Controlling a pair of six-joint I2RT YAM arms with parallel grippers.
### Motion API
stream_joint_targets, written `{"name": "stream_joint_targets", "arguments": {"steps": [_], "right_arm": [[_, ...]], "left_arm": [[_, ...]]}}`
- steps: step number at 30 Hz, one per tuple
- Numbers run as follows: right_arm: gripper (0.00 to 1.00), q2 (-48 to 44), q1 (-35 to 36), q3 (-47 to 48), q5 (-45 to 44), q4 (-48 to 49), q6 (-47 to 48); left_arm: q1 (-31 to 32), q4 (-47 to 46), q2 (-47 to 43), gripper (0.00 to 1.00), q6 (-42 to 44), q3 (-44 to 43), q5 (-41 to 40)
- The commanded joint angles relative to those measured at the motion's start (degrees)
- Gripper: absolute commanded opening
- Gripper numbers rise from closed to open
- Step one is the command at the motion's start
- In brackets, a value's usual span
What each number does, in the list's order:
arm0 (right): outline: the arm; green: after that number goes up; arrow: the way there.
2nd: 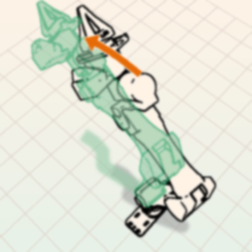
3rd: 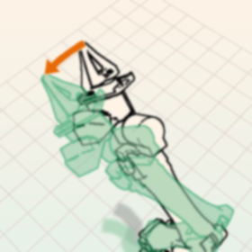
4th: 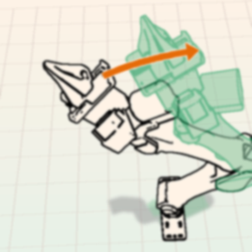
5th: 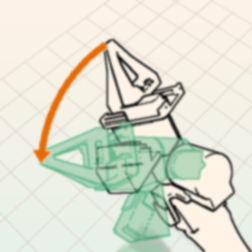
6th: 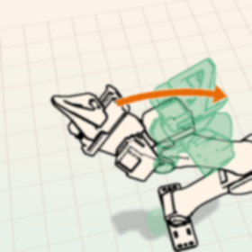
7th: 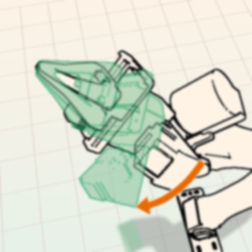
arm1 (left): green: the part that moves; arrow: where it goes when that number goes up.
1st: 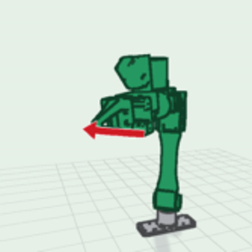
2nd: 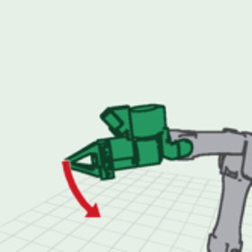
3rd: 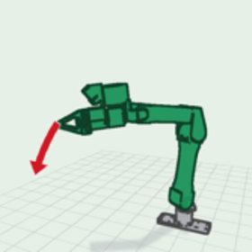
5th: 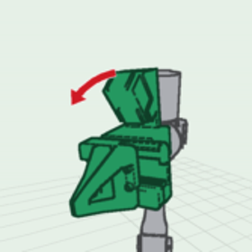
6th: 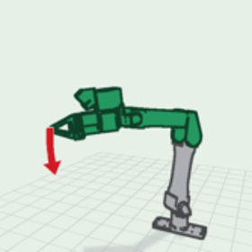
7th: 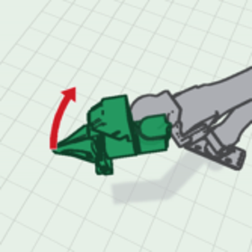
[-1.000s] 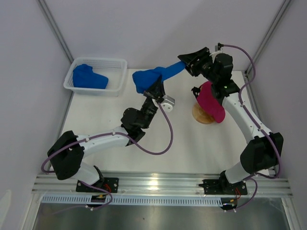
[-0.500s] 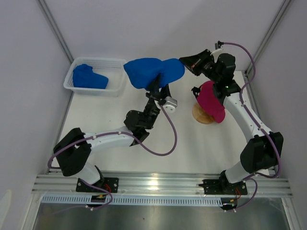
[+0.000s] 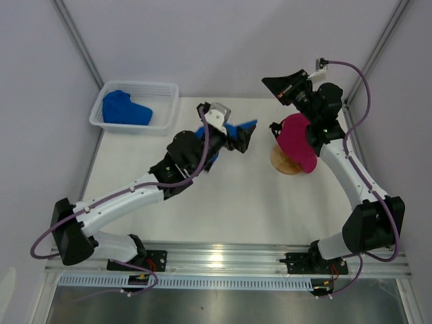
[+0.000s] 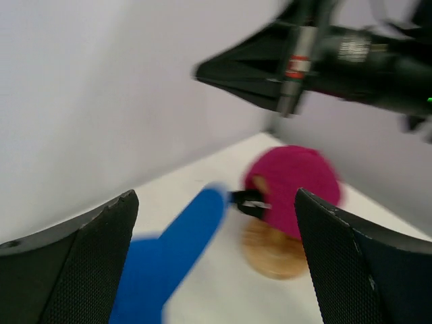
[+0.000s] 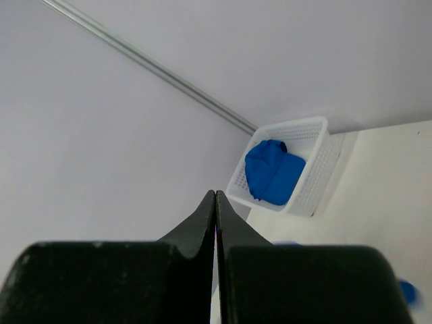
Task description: Stack the hats
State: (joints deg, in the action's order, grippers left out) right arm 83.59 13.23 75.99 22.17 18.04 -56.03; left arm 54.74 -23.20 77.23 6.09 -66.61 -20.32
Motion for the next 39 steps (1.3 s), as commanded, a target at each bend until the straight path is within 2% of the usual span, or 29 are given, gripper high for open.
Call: {"name": "stream_joint_targets", "arguments": {"steps": [1, 3, 4, 7, 11, 12, 14, 15, 16, 17, 19, 20, 22, 23, 24, 25, 27, 31, 34, 37, 39], "right_arm": [[0.00, -2.1, -1.8, -1.2, -2.8, 5.8, 2.3], [0.00, -1.9, -3.1, -1.6, -2.9, 8.1, 1.7], [0.00, -1.8, -3.5, -1.5, -2.4, 8.7, 1.7], [0.00, -1.5, -4.7, -0.9, 1.3, 8.2, 1.3], [0.00, -2.9, -4.4, -0.9, 5.7, 3.3, 5.0], [0.00, -3.5, -4.2, -1.0, 6.1, 2.1, 6.2], [0.00, -5.8, -3.4, -1.3, 6.4, -2.8, 10.7], [0.00, -6.7, -3.0, -1.4, 5.5, -4.9, 12.5], [0.04, -7.6, -1.7, -1.5, 4.8, -6.8, 16.7], [0.15, -9.3, -0.9, -1.6, 3.7, -10.3, 18.8], [0.34, -10.7, 1.4, -2.2, 0.5, -13.1, 24.4], [0.55, -11.6, 1.9, -2.4, -0.5, -15.4, 25.6], [0.68, -12.3, 2.1, -3.5, -2.5, -16.6, 27.5], [0.70, -12.9, 2.1, -3.8, -3.2, -17.8, 28.2], [0.72, -13.4, 2.1, -4.2, -4.1, -17.8, 28.9], [0.79, -13.6, 2.1, -5.0, -4.7, -17.8, 29.6], [0.83, -14.8, 2.1, -5.8, -6.5, -20.3, 31.8], [0.92, -16.4, 2.1, -7.3, -12.0, -22.8, 34.8], [0.95, -17.5, 1.1, -8.0, -14.1, -22.9, 35.0], [0.99, -18.2, 0.0, -8.7, -14.2, -22.4, 34.2], [0.99, -18.3, -0.8, -8.8, -14.7, -22.4, 33.7]], "left_arm": [[0.1, 9.3, -5.6, 0.99, -16.6, 1.5, 19.5], [0.0, 9.2, -8.0, 1.00, -17.5, 3.6, 24.8], [0.0, 9.8, -8.8, 1.00, -17.6, 3.7, 24.5], [-0.1, 15.5, -11.7, 0.99, -16.0, 2.4, 15.4], [-2.8, 19.2, -14.4, 0.99, -15.0, 3.7, 7.8], [-6.6, 20.4, -14.5, 0.99, -18.0, 4.1, 7.8], [-12.6, 22.8, -13.8, 1.00, -22.9, 5.5, 15.8], [-19.1, 22.8, -13.2, 0.99, -27.9, 6.0, 19.4], [-21.7, 22.8, -12.0, 1.00, -29.7, 6.5, 23.0], [-25.4, 22.8, -8.7, 0.99, -31.5, 5.9, 25.9], [-27.1, 24.3, -4.0, 0.99, -30.1, 4.1, 26.5], [-27.6, 28.5, 2.3, 0.99, -26.7, -1.9, 25.8], [-27.5, 33.5, 9.0, 0.99, -23.3, -9.8, 25.4], [-27.5, 37.7, 12.4, 0.99, -21.7, -14.5, 25.1], [-27.4, 38.7, 17.8, 0.99, -21.2, -16.4, 23.9], [-27.3, 39.5, 20.3, 0.99, -20.9, -19.9, 22.7], [-27.1, 42.9, 27.1, 0.99, -19.3, -27.0, 20.9], [-25.9, 47.8, 36.5, 1.00, -14.9, -36.2, 17.5], [-25.8, 54.5, 45.1, 0.99, -11.8, -46.2, 15.4], [-25.6, 60.4, 50.1, 0.98, -8.0, -55.3, 18.6], [-25.4, 61.2, 52.6, 0.97, -6.2, -55.9, 18.6]]}}
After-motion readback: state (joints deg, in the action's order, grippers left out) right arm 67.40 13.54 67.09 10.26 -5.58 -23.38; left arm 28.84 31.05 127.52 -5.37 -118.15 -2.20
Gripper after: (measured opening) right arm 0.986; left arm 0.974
